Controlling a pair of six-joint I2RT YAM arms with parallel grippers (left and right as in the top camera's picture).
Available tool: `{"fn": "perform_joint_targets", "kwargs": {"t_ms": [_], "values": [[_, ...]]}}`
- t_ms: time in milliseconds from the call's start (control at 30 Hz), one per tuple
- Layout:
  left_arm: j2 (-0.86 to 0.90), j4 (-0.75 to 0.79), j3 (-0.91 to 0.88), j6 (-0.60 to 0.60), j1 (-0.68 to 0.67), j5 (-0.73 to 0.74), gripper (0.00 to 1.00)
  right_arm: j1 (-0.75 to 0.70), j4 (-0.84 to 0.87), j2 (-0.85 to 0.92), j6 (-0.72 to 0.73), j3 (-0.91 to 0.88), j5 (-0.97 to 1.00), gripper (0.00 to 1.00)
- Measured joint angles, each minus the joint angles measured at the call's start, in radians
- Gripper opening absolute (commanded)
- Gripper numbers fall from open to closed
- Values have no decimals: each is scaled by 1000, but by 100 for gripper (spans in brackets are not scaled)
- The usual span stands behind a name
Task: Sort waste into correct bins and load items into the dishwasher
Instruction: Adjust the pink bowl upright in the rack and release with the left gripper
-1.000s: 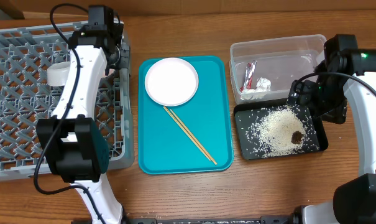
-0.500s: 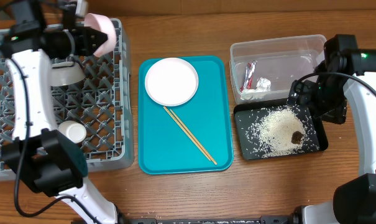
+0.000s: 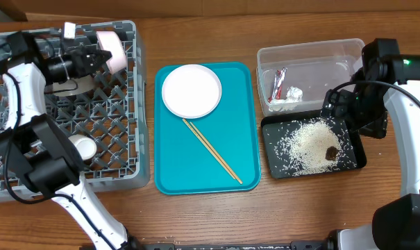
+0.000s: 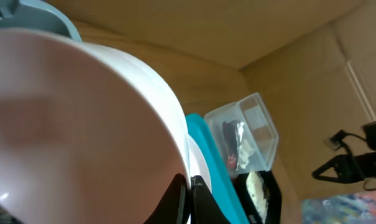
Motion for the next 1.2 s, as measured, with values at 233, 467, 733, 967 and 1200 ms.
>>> {"fn": "perform_joint_targets", "kwargs": {"t_ms": [233,467,733,967,1200], "values": [[20,-38,1,8,77,30,26,0,0,0,0,0,0,100],[30,-116,0,5,145,46,66,0,0,0,0,0,0,100],[14,-224,0,73,192,84,100,0,0,0,0,0,0,100],[-222,-266,-2,74,155,-112,100,0,-7,0,0,0,0,100],[-467,-344,8,-51,48,-359,100,0,-15,0,0,0,0,100]]}}
